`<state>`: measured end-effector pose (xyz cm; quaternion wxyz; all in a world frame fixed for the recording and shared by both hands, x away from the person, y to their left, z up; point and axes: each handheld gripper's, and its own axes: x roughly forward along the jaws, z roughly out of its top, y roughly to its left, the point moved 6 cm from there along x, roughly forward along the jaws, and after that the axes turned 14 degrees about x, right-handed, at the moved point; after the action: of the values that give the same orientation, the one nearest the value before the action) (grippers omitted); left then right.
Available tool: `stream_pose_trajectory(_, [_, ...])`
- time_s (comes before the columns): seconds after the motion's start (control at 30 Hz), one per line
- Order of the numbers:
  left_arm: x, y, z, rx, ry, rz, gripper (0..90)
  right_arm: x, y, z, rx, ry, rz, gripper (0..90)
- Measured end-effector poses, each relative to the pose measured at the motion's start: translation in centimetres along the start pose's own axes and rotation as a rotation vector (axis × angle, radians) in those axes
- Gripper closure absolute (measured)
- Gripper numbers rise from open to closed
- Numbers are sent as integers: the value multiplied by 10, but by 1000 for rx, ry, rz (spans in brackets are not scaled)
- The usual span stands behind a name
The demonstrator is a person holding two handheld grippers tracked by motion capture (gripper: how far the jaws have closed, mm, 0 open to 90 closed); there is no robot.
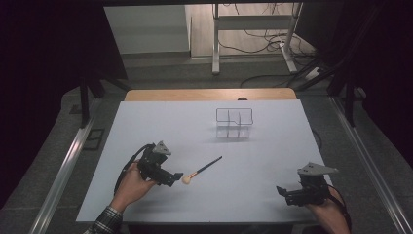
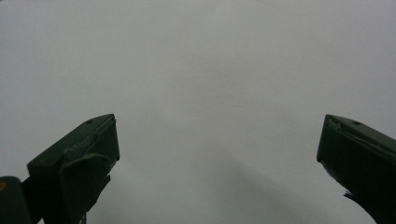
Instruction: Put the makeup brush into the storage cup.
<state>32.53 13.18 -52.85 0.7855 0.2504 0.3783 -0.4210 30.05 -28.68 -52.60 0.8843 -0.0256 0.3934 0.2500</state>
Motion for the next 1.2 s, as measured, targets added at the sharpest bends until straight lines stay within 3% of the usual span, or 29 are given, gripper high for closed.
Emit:
stream_pose_trajectory(0.87, [19,0,25,35,52,-29,0,1,1,-1,2,11,0,0])
stream_pose_trajectory(1.2, [35,-2,44,55,85,-48,14,2,1,-2,2,17,0,0])
